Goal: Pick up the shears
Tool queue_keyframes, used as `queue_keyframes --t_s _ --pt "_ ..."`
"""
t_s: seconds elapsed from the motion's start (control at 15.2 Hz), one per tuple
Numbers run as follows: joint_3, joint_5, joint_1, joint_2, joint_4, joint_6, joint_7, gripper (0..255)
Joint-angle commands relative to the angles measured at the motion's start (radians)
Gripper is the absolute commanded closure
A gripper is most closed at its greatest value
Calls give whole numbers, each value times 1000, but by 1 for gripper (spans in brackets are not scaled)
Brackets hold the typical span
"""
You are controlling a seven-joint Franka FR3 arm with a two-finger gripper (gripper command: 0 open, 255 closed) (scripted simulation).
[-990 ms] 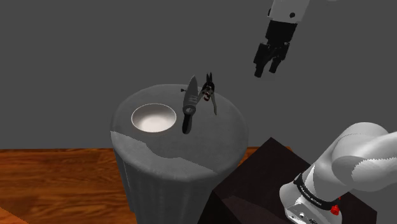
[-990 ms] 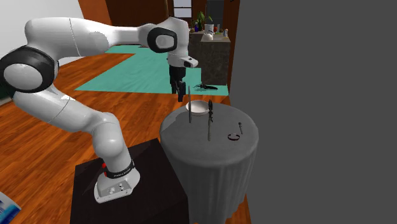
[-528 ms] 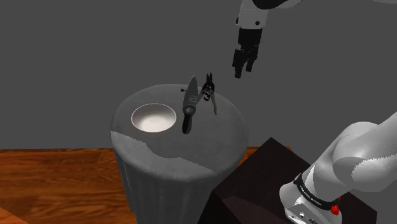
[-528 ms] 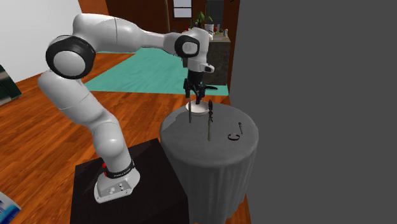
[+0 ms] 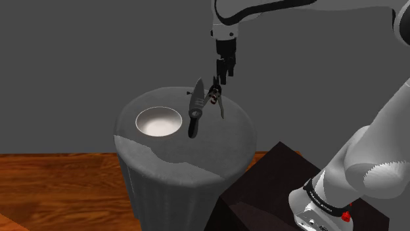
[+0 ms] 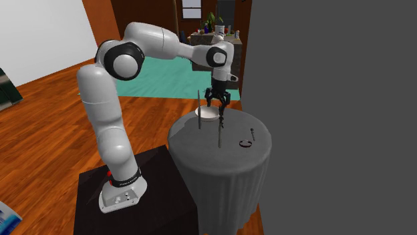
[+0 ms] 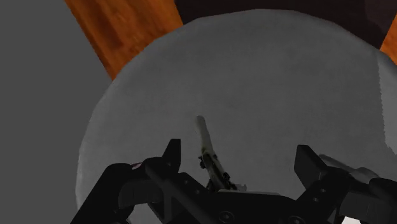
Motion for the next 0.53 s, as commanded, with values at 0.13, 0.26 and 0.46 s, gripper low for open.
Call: queue_keyframes --t_s 0.13,0.26,0.46 --pt "18 -44 20 173 149 -19 -77 0" --pt "28 -67 33 262 234 -36 -112 0" --pt "31 -80 40 309 257 -21 -125 0"
